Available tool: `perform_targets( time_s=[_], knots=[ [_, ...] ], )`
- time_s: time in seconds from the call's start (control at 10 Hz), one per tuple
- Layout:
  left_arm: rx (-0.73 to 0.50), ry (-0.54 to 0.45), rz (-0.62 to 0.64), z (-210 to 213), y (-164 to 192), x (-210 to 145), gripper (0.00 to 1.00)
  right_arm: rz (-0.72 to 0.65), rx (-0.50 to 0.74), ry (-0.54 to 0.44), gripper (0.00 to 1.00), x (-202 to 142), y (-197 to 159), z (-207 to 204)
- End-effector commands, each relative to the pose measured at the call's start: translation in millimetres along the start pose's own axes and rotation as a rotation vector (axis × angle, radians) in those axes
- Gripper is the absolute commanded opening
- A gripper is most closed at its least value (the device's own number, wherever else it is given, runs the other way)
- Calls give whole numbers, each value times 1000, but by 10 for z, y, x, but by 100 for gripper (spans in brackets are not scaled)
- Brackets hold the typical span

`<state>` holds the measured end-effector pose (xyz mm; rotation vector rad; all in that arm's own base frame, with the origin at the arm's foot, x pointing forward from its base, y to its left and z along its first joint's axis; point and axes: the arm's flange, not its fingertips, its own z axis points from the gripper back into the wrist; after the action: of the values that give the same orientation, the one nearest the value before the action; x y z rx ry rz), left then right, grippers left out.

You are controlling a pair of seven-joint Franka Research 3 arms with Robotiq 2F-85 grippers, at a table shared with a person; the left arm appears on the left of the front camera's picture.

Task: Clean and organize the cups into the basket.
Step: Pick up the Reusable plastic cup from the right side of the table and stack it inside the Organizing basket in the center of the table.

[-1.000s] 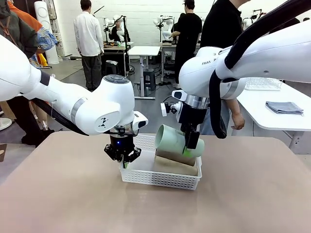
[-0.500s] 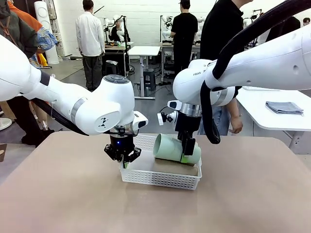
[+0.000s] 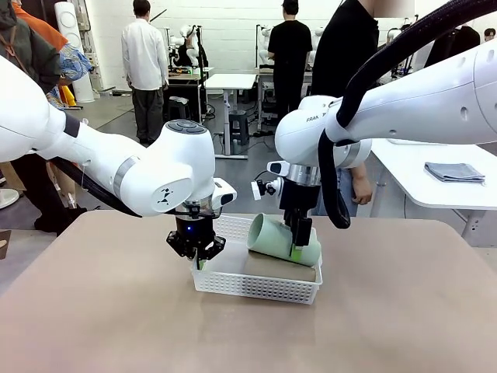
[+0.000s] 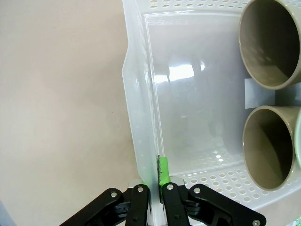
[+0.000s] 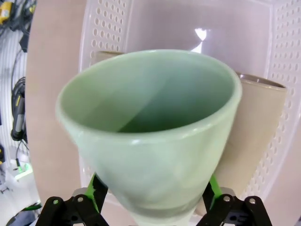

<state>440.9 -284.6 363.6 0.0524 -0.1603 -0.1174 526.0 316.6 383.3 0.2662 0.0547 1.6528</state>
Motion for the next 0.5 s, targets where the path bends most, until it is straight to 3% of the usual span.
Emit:
perform_targets(
  time_s=[0.0,0.3,0.4],
  knots=[
    [13,-11,-7,11,-16,-3,0,-11,-8,25,100,1,4,77],
    [13,-11,-7,11,-16,-3,0,-11,-59,-19,100,-179,181,212],
    [13,-11,-7,11,-16,-3,0,3,-129,-68,100,-334,410,318]
  ],
)
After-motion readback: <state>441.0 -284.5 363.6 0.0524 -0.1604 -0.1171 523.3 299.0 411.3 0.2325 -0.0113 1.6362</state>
